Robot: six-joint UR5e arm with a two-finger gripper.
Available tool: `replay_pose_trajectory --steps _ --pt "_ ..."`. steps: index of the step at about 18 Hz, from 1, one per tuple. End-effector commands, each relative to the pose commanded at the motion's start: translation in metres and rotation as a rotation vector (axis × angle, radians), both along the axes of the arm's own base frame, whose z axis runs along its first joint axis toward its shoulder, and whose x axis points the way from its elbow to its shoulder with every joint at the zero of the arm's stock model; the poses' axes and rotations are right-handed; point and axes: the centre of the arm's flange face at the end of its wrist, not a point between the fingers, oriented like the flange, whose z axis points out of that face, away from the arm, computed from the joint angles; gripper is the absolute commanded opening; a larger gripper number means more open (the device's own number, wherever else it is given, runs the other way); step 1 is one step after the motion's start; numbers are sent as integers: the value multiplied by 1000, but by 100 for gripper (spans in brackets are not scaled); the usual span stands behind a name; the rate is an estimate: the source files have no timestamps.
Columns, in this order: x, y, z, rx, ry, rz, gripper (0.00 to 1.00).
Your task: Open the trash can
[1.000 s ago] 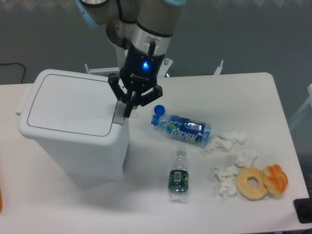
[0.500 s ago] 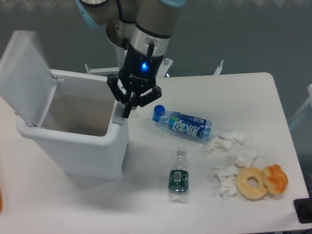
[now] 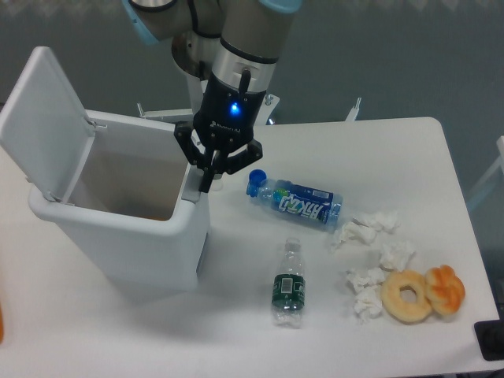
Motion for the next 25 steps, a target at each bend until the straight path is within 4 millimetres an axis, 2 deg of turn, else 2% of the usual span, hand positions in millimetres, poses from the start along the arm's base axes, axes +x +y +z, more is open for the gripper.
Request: replay_pose_trajectory --steps 1,3,5,6,10,13,14,16,18,19,25 --pt "-5 1 0 1 1 5 8" --pt "-17 -5 5 7 11 25 33" --pt "-34 -10 8 16 27 50 70" --pt "-41 -9 3 16 34 56 100" --pt "-65 -23 -5 -37 78 94 100" --pt "-114 -48 -38 -158 129 120 100" --pt "-125 -50 -53 -213 158 89 100" --pt "-159 -65 -83 -296 198 7 100" --pt "-181 -59 -119 -338 209 -112 100" --pt "-189 -57 -131 -359 217 -155 100" --pt "-214 -49 -181 -438 271 -374 100"
